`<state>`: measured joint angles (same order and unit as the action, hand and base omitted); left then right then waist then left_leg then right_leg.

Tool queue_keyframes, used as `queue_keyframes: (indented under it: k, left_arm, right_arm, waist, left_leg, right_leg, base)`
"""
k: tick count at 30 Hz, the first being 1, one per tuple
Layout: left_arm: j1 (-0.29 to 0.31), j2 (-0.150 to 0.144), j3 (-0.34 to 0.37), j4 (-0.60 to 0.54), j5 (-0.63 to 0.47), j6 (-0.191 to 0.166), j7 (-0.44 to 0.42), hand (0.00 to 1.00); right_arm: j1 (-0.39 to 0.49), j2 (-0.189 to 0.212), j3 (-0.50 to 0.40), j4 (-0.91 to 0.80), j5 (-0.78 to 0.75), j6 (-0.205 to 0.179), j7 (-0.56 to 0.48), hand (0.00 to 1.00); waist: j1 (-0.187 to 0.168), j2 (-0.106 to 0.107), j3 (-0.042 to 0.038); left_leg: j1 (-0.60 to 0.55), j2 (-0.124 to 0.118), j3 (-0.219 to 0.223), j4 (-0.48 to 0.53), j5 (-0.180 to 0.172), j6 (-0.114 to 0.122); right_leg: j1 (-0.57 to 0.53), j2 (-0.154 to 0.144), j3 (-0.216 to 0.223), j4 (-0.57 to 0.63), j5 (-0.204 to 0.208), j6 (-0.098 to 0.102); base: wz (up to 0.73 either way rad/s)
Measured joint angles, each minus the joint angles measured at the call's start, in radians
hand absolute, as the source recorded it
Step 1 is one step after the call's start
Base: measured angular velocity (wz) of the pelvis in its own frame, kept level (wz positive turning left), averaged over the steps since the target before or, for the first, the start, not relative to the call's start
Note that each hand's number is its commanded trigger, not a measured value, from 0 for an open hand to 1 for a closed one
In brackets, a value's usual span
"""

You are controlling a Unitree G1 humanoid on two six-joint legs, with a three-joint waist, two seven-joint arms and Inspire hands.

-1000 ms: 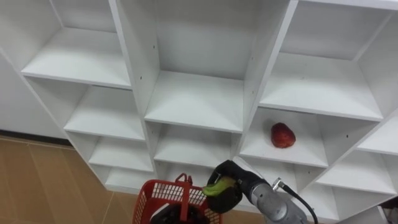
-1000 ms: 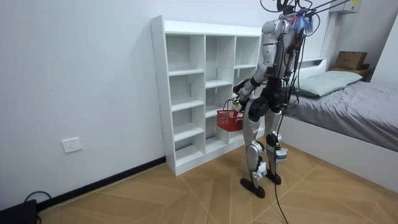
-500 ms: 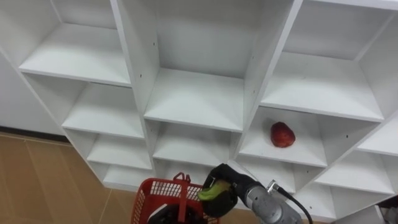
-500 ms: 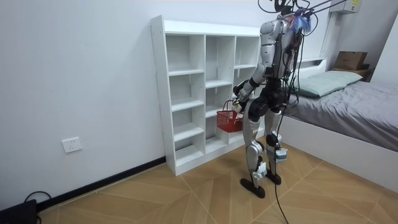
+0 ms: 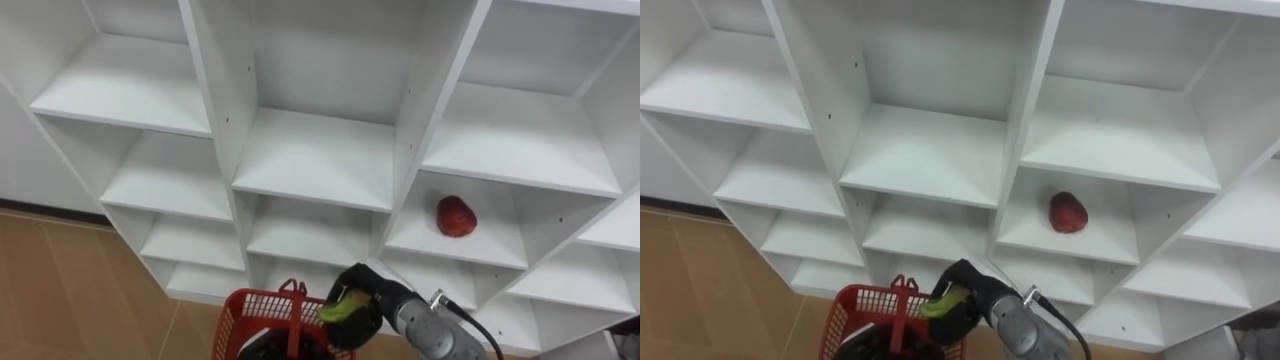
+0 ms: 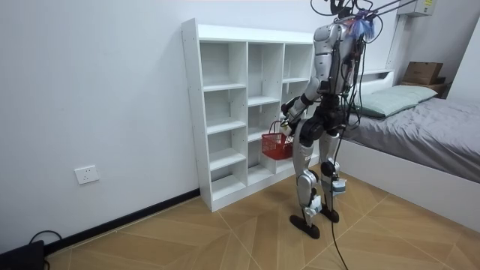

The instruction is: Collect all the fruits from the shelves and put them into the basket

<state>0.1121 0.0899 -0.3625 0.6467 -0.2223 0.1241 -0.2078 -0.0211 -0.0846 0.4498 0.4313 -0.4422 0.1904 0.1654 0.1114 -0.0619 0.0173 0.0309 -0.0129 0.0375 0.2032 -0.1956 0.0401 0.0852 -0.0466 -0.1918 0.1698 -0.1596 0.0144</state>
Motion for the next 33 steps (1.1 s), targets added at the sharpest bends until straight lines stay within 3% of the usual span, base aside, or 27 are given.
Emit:
queue_keyframes:
  k: [1,5,7,8,15,20,33]
  left_arm:
    - [0.000,0.000,0.001,-0.005,0.000,0.000,-0.003,1.00]
    - [0.003,0.000,0.003,-0.007,0.001,0.000,-0.003,1.00]
    - [0.010,0.001,0.005,-0.007,0.001,0.000,-0.003,1.00]
    - [0.012,0.001,0.005,-0.007,0.001,0.000,-0.003,1.00]
    - [0.020,0.005,0.005,-0.008,0.000,0.003,-0.009,1.00]
    - [0.021,0.022,0.008,-0.009,0.001,0.004,-0.012,1.00]
    - [0.020,0.023,0.014,-0.009,0.040,0.004,-0.023,1.00]
  right_arm:
    - [0.000,0.000,0.000,0.000,0.000,0.000,0.000,0.32]
    - [0.000,0.002,0.000,0.002,0.000,0.000,0.000,0.23]
    - [-0.001,0.002,0.000,0.017,0.000,0.000,-0.002,0.03]
    - [-0.002,0.003,0.000,0.022,0.001,0.000,-0.002,0.00]
    - [-0.034,0.006,-0.001,0.080,0.024,-0.003,-0.003,0.00]
    - [-0.056,0.006,-0.003,0.082,0.031,-0.004,-0.011,0.00]
    - [-0.058,0.009,-0.002,0.082,0.046,-0.007,-0.025,0.00]
  waist:
    - [0.003,0.000,-0.0013]
    - [0.006,0.001,-0.0067]
    - [0.006,0.003,-0.0078]
    - [0.006,0.003,-0.0078]
    - [0.003,0.005,-0.0044]
    - [0.003,0.002,0.0106]
    - [0.002,0.004,0.0085]
  left_leg:
    - [-0.002,0.000,-0.002,0.001,0.000,0.000]
    - [-0.002,-0.001,-0.009,0.003,0.000,0.000]
    - [-0.002,-0.001,-0.010,0.003,0.000,0.000]
    - [-0.002,-0.001,-0.010,0.003,0.000,0.000]
    - [-0.002,-0.001,-0.011,0.003,0.000,0.000]
    - [-0.005,-0.001,-0.011,0.003,0.000,0.000]
    - [-0.008,-0.001,-0.012,0.004,0.000,0.000]
  right_leg:
    - [0.000,0.000,-0.003,0.000,0.000,0.000]
    - [0.001,-0.001,-0.005,0.001,0.000,0.000]
    - [0.002,-0.001,-0.005,0.001,0.000,0.000]
    - [0.002,-0.001,-0.006,0.001,0.000,0.000]
    - [0.002,-0.001,-0.006,0.001,0.000,0.000]
    - [0.000,-0.001,-0.007,0.000,0.000,0.000]
    - [0.000,-0.002,-0.014,0.000,0.000,0.000]
  base:
    - [0.08]
    - [0.01]
    - [0.00]
    - [0.00]
    - [0.00]
    - [0.00]
    - [0.01]
